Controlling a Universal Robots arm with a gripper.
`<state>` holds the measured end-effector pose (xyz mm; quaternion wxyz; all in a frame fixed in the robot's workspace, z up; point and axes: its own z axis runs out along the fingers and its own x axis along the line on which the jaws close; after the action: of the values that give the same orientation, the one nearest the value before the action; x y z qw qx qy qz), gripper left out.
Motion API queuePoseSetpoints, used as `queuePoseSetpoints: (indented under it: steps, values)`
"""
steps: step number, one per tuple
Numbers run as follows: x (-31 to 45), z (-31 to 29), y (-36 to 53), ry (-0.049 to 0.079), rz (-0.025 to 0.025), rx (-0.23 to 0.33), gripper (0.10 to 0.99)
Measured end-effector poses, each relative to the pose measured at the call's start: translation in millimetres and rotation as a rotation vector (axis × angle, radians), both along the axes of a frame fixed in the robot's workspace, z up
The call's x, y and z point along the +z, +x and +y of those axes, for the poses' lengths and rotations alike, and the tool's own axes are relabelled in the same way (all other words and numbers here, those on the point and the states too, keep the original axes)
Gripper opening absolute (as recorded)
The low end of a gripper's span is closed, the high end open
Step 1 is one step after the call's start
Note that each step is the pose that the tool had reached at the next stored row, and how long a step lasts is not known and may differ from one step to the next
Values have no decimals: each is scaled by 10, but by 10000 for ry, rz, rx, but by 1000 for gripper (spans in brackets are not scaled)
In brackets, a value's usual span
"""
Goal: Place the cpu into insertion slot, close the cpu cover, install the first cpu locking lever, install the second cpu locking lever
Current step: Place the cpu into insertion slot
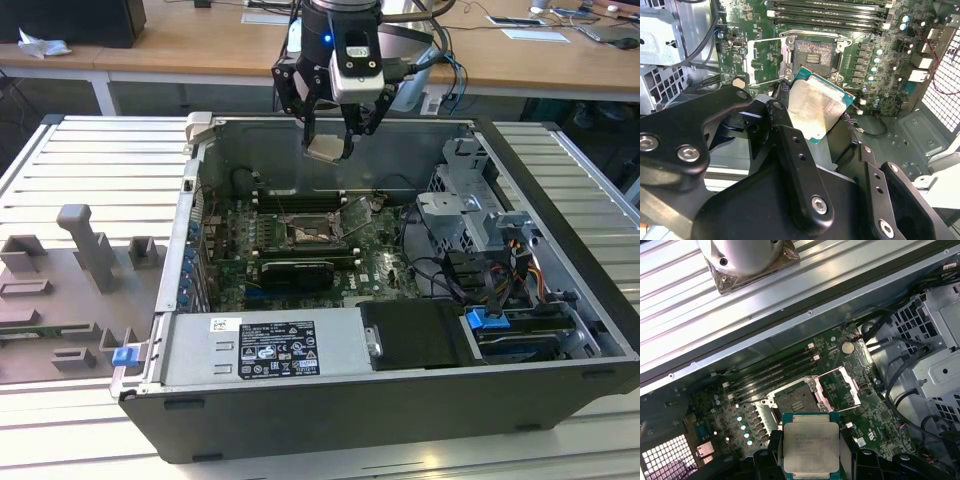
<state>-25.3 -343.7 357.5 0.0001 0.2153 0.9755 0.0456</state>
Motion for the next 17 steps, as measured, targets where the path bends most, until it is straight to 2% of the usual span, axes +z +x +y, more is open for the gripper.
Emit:
queuePoseSetpoints:
  steps: [17]
  values:
    - [-7,0,0,0,-1,-358,541]
